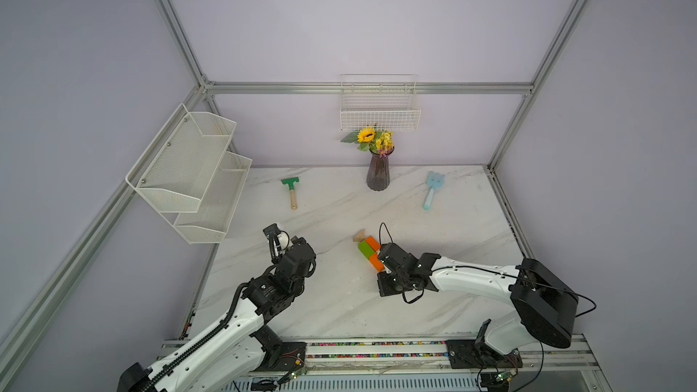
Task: Assemble a piece of candy with building blocks
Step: Assemble the building block at the center of the board.
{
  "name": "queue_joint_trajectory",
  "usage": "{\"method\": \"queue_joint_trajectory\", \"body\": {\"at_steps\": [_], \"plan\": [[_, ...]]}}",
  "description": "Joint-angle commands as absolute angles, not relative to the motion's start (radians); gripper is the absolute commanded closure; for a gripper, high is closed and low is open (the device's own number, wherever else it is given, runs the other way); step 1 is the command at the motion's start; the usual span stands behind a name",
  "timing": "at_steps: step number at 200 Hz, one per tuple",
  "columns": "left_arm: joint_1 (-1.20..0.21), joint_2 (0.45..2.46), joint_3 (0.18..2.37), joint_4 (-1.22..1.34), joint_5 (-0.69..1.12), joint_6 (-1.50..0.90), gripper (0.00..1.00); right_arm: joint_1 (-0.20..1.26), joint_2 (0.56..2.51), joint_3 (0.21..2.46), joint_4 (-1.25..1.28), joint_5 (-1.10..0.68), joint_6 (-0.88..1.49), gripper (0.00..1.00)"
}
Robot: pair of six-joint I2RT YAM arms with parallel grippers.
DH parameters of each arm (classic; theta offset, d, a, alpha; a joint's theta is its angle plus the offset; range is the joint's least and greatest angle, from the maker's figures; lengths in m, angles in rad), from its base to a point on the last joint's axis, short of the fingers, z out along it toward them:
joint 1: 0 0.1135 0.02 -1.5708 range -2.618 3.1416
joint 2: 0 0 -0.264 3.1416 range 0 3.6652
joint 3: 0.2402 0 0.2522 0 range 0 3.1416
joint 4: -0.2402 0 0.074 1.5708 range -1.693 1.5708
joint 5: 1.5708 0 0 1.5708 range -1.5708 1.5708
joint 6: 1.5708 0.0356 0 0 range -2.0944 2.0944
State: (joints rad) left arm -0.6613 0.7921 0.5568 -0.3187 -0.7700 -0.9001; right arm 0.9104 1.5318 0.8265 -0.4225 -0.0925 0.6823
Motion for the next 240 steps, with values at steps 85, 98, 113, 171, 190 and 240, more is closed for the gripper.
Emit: {"method": "queue_joint_trajectory", "body": {"at_steps": [85,98,113,171,190,240], "plan": [[-0.654,0.766,0.536,-0.335,-0.781,-0.931,1.00,0.872,1.541,0.848,-0.454,-0.021,0.617,1.00],[-0.653,0.768,0.534,-0.335,-0.780,-0.933,1.00,0.871,1.545,0.856,-0.453,-0.021,0.605,1.00],[-0.654,0.769,0.531,-0.332,-0.779,-0.933,1.00,0.870,1.546,0.866,-0.449,-0.016,0.597,1.00],[-0.652,0.768,0.523,-0.342,-0.770,-0.950,1.00,0.865,1.603,0.919,-0.454,-0.001,0.570,1.00],[-0.652,0.760,0.524,-0.351,-0.774,-0.951,1.00,0.865,1.616,0.935,-0.461,0.007,0.562,1.00],[-0.652,0.736,0.514,-0.365,-0.779,-0.955,1.00,0.864,1.628,0.955,-0.497,0.058,0.544,1.00]]}}
